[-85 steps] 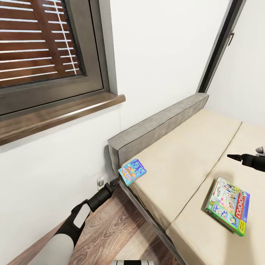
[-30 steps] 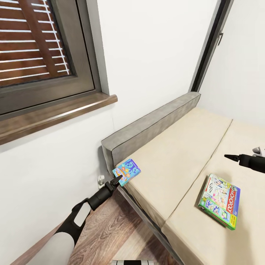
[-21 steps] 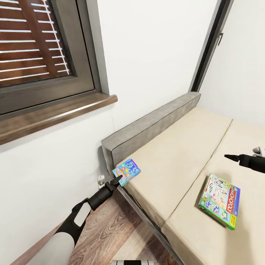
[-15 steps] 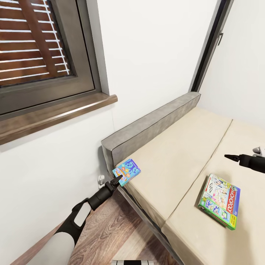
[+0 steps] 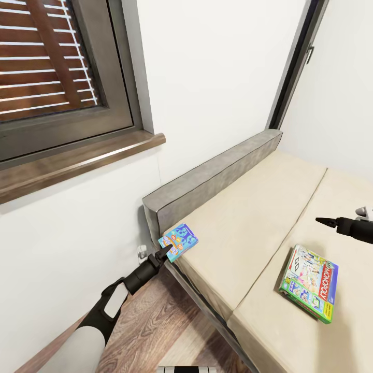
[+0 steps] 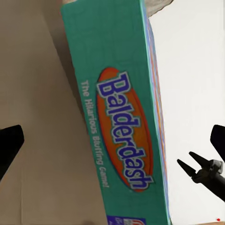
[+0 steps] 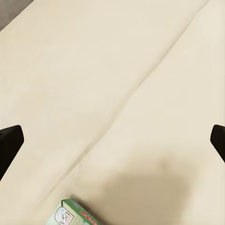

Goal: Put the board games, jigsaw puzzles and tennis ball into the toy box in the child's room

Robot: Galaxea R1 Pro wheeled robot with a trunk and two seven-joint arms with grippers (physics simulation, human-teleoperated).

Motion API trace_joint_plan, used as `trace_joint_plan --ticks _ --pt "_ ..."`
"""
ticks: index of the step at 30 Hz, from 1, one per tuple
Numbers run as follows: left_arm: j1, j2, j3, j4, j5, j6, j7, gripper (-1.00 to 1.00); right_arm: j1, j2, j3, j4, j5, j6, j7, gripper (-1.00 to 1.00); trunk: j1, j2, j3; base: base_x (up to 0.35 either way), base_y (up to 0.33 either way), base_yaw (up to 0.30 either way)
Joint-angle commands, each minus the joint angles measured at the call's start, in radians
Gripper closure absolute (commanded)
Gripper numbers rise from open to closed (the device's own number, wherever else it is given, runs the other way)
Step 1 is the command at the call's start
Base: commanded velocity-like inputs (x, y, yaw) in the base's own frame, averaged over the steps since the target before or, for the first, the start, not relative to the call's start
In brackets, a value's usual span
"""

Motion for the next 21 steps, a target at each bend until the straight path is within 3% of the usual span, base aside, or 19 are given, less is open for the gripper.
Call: trace_joint_plan --ticks 1,21 --pt "-0.001 -0.002 0.004 -0.001 0.001 0.009 -0.004 -1.0 -0.001 0.0 -0.001 0.0 -0.006 0.007 -0.001 -1.0 0.0 0.0 -0.001 0.0 0.0 0.0" --pt "-0.001 -0.015 0.004 -0.006 -0.001 0.011 -0.007 -1.0 0.006 0.001 -0.001 -0.008 -0.006 0.007 -0.001 -1.0 0.0 0.0 -0.001 0.0 0.0 0.0"
